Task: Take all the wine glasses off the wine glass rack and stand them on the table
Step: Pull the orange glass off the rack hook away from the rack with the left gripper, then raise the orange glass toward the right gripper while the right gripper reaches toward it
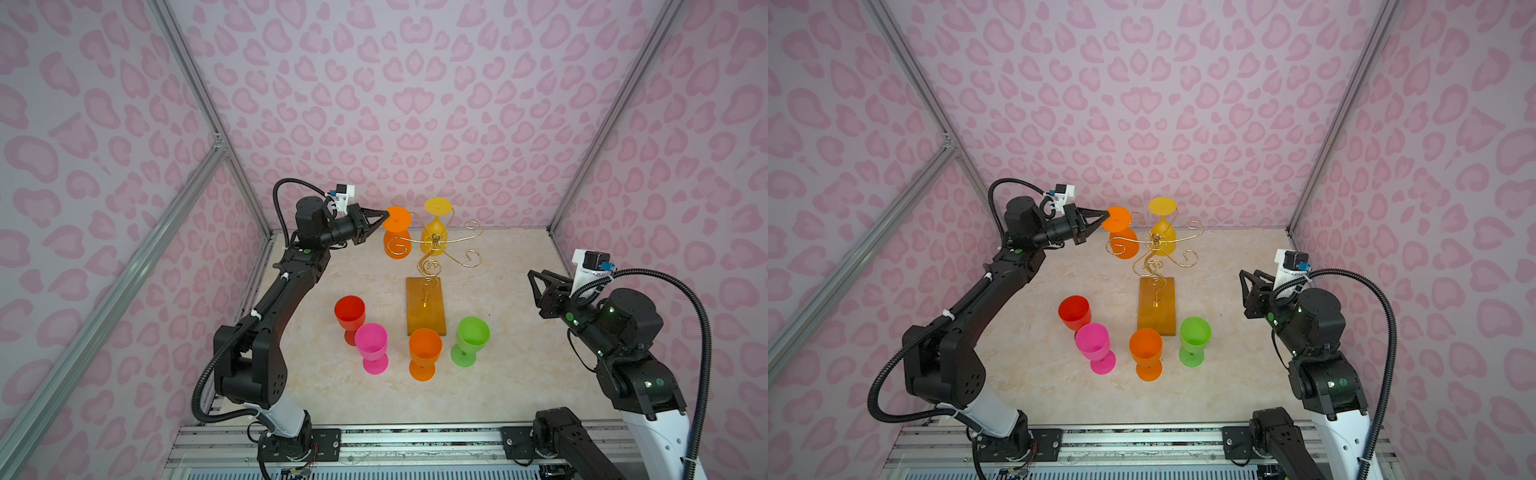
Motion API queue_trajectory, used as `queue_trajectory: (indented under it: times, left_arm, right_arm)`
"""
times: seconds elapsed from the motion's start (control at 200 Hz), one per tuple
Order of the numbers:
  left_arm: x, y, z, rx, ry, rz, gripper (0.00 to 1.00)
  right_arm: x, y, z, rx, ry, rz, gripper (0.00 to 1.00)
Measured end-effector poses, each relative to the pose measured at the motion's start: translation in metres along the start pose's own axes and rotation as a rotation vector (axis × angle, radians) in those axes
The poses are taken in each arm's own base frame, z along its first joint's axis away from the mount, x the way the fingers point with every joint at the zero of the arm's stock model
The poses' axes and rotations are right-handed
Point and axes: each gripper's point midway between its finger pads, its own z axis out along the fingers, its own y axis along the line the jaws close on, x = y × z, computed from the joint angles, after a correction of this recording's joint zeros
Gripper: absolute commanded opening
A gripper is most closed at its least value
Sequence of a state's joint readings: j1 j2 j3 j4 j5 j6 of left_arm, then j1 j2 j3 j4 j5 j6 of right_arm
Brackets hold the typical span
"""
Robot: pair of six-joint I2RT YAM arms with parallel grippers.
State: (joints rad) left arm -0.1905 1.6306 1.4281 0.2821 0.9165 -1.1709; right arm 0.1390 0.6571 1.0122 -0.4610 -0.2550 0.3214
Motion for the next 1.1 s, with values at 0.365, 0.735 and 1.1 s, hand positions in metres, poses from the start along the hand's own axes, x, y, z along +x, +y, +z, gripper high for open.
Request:
queue_trajectory:
  times: [0.365, 0.735, 1.1]
  left_arm:
    - [-0.025, -0.025, -0.049, -0.003, -0.111, 0.060, 0.04]
    - [-0.019, -0.102, -0.092, 0.052, -0.199, 0.219, 0.05]
    - [0.027, -0.178, -0.072, 0.209, -0.112, 0.305, 0.06]
  right_arm:
    - [0.000, -0.001, 0.002, 0.001, -0.002, 0.009, 0.38]
    - [0.002, -0.001, 0.021, -0.027, 0.003, 0.046, 0.38]
    - [-0.004, 0.011, 0.059, -0.131, 0.000, 0.129, 0.38]
